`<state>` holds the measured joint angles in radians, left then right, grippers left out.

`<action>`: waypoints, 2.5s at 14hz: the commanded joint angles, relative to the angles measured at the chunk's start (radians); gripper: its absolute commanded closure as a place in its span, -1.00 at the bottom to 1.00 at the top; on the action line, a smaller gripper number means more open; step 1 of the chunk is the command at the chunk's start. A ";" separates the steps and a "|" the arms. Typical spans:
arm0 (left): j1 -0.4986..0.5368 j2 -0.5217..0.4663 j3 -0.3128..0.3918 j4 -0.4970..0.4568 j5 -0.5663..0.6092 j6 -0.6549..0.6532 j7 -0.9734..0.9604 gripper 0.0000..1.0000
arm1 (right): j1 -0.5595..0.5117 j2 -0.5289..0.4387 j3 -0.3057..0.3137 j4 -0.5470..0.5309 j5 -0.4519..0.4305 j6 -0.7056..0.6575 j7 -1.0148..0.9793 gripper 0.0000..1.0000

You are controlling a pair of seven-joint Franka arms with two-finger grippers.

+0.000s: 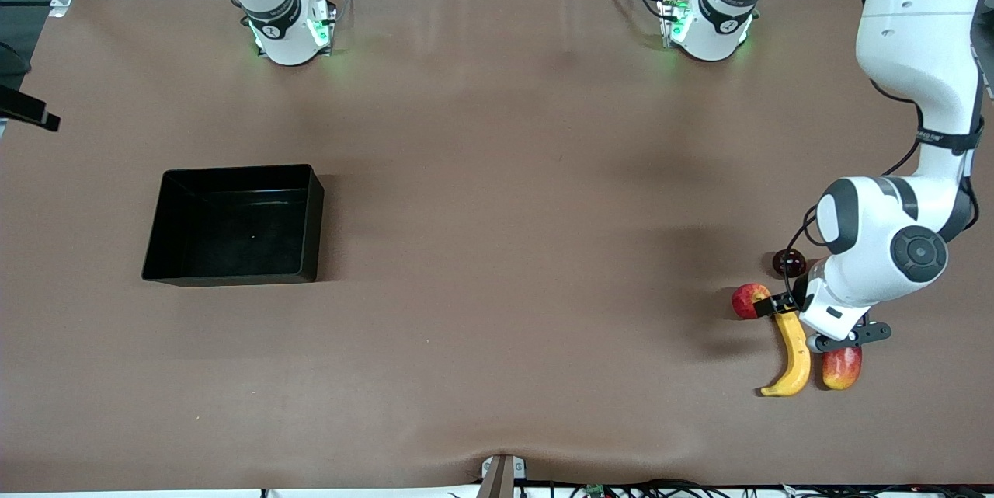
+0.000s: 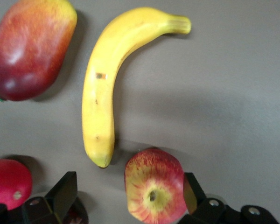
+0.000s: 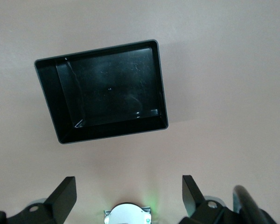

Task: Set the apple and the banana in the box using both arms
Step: 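Close the left gripper on the red apple while the right gripper approaches the box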

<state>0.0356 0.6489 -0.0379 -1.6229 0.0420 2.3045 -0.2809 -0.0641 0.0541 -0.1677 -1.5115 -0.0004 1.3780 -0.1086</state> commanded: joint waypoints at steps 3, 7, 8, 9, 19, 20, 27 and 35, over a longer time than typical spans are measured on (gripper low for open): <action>-0.013 0.012 -0.010 0.005 -0.013 0.000 -0.109 -1.00 | -0.141 0.073 0.011 0.013 0.014 -0.008 -0.222 -1.00; -0.019 0.023 -0.010 -0.020 -0.008 0.000 -0.110 -0.99 | -0.151 0.183 0.011 -0.021 0.029 0.108 -0.237 -1.00; -0.019 0.024 -0.010 -0.021 -0.008 0.000 -0.110 -0.92 | -0.146 0.203 0.011 -0.039 0.049 0.145 -0.240 -1.00; -0.019 0.029 -0.010 -0.021 -0.008 0.000 -0.110 -0.81 | -0.142 0.220 0.013 -0.058 0.053 0.182 -0.252 -1.00; -0.079 -0.061 -0.011 -0.006 0.004 -0.051 -0.083 1.00 | -0.152 0.329 0.016 -0.352 0.103 0.625 -0.309 -0.95; -0.085 -0.072 -0.019 -0.008 0.004 -0.053 -0.083 1.00 | -0.154 0.337 0.017 -0.381 0.106 0.660 -0.309 -0.62; -0.075 -0.143 -0.020 0.003 -0.001 -0.126 -0.101 1.00 | -0.171 0.357 0.017 -0.434 0.161 0.687 -0.362 1.00; -0.080 -0.229 -0.027 0.005 -0.007 -0.154 -0.087 1.00 | -0.142 0.340 0.027 -0.285 0.230 0.425 -0.384 1.00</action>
<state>-0.0429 0.4479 -0.0622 -1.6079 0.0421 2.1666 -0.3750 -0.2163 0.4171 -0.1527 -1.8847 0.1844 1.9394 -0.4813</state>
